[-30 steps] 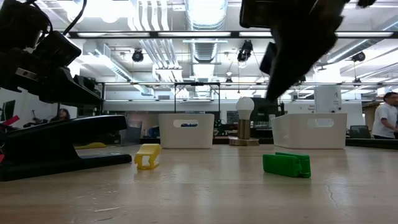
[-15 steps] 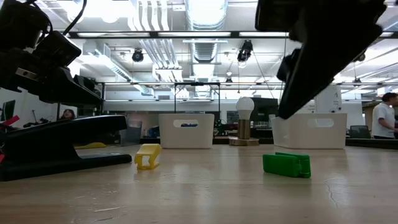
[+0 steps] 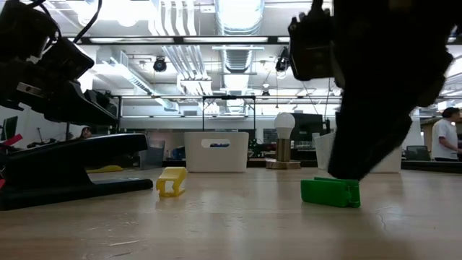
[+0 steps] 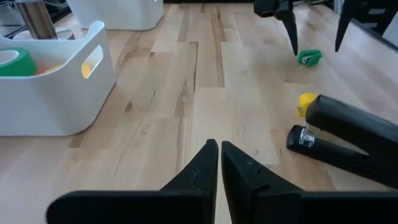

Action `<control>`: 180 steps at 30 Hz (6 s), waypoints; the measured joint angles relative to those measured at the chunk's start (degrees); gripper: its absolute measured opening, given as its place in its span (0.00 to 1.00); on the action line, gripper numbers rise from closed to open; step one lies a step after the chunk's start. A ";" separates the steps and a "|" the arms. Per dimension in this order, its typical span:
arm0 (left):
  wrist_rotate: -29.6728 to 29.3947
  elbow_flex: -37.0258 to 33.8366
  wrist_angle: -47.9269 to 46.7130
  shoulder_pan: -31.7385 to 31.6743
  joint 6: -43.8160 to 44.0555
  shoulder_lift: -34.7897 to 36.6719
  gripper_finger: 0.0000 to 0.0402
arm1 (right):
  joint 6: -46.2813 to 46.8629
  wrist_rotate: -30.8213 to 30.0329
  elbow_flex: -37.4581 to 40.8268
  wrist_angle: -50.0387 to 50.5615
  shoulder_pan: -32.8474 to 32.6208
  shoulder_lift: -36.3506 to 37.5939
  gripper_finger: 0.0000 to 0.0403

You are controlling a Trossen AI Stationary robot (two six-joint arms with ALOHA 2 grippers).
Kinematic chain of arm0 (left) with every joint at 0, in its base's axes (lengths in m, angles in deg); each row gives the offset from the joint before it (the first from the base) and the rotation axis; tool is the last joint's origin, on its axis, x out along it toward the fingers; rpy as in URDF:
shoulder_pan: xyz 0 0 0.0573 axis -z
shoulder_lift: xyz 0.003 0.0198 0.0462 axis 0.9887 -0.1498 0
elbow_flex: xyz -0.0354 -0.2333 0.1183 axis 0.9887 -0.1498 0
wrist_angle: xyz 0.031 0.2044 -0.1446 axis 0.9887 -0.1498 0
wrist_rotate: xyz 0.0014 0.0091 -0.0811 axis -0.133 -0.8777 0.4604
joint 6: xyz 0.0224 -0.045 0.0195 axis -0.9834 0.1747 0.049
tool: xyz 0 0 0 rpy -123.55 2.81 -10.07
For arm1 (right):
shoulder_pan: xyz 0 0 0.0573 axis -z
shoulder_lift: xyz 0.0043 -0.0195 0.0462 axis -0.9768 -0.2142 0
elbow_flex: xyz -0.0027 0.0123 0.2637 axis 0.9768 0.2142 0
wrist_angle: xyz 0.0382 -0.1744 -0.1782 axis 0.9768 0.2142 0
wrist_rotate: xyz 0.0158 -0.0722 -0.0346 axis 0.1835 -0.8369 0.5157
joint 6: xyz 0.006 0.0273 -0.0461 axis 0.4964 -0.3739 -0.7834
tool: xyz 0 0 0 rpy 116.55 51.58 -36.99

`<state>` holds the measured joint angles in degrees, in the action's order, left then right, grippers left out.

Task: Pick and place Stapler, Stapler remover, tape
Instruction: Put the green stapler into the black bin

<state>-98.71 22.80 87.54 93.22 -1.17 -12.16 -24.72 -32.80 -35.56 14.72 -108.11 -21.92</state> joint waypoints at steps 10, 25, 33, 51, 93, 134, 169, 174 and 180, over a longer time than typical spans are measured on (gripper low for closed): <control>0.02 -0.02 -0.49 0.00 0.00 -0.02 0.06 | -1.90 -1.43 -1.47 1.80 -0.37 -4.12 0.61; 0.02 -0.02 -0.49 0.00 0.00 -0.02 0.06 | -14.38 -10.55 -1.25 2.62 0.06 -4.44 0.35; 0.00 -0.02 -0.49 0.00 0.00 -0.02 0.06 | -18.56 -13.79 -1.15 2.11 0.48 -4.57 0.25; -0.46 0.09 5.85 0.00 23.74 0.02 0.06 | -24.71 -18.92 -1.01 0.48 2.14 -4.61 0.17; -2.95 22.94 21.71 0.81 34.94 -30.70 0.52 | -70.13 -46.89 -16.35 2.41 7.72 -3.26 0.16; -2.92 27.41 21.69 0.79 31.71 -39.00 0.20 | -69.20 -44.55 -17.53 2.37 8.62 -2.93 0.22; -51.69 27.15 -35.81 -10.44 32.62 -11.90 0.26 | -48.35 -40.90 -14.60 14.70 8.82 -2.85 0.56; -45.97 27.15 -36.45 -19.79 29.85 -12.46 0.21 | -48.86 -40.74 -14.60 14.80 9.24 -2.85 0.56; -37.00 27.15 -35.52 -31.47 27.44 -12.73 0.12 | -48.88 -40.67 -14.35 14.84 9.29 -2.85 0.56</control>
<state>-135.72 49.95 52.02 61.75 26.27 -24.89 -73.60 -73.46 -49.90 29.56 -98.82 -24.77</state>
